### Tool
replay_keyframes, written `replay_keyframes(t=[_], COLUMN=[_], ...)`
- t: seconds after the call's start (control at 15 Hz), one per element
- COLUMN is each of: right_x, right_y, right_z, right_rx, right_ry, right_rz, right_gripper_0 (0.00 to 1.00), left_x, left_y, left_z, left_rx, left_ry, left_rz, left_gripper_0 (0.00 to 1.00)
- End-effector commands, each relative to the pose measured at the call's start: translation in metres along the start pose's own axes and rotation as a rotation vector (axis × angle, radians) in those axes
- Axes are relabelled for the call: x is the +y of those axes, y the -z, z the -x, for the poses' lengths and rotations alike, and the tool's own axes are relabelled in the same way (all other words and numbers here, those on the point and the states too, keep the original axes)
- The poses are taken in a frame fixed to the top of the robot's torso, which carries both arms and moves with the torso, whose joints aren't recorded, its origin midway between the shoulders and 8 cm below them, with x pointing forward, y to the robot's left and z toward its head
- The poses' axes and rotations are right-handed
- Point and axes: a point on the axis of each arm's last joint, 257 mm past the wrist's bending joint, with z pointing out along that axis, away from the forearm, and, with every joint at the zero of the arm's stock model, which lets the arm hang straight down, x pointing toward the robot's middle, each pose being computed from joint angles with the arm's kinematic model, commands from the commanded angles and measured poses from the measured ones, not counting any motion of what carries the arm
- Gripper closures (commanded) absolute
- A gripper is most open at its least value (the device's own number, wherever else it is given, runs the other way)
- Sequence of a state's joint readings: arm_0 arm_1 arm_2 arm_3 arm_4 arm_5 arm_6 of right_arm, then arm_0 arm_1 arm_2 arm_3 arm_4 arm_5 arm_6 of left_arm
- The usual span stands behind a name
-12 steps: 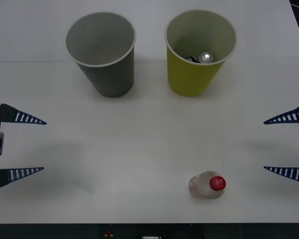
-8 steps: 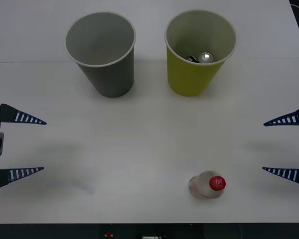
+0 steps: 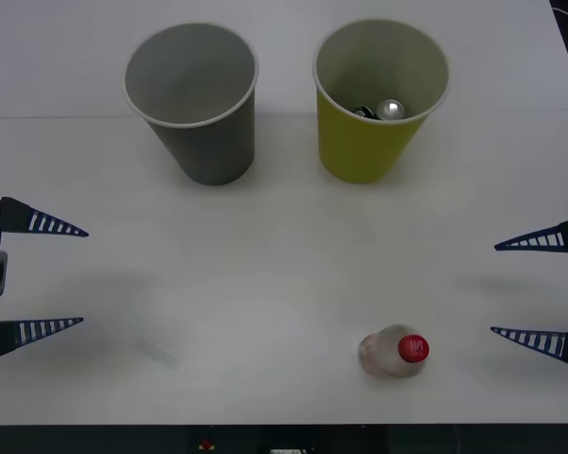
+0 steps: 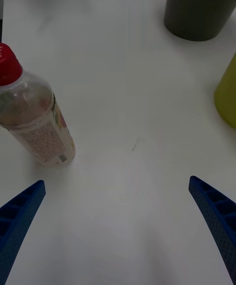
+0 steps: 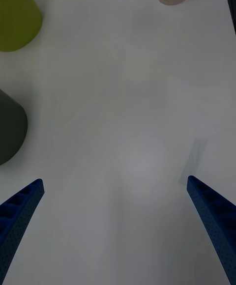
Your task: Put the can into the green bin and the plastic bottle into the gray bin
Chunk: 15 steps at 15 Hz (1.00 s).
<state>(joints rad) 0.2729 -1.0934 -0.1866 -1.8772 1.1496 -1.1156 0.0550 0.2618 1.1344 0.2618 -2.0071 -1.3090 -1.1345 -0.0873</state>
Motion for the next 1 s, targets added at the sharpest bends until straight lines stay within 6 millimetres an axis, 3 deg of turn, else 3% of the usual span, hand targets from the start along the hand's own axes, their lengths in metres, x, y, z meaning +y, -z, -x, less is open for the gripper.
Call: replay_keyframes(t=[0.07,0.6,1.0], right_x=[0.006,0.026,0.052], right_y=[-0.002,0.007,-0.008], right_z=[-0.009,-0.043,-0.066], right_rx=[-0.067,-0.157,-0.219], right_ry=[-0.011,0.002,-0.049], right_rz=[-0.016,-0.032,-0.068], right_gripper_0=[0.0,0.0,0.0], left_x=[0.0,0.0,0.0], left_y=[0.0,0.0,0.0], left_z=[0.0,0.0,0.0], left_rx=[0.0,0.0,0.0], left_ry=[0.0,0.0,0.0], left_rz=[0.0,0.0,0.0], left_gripper_0=[0.0,0.0,0.0])
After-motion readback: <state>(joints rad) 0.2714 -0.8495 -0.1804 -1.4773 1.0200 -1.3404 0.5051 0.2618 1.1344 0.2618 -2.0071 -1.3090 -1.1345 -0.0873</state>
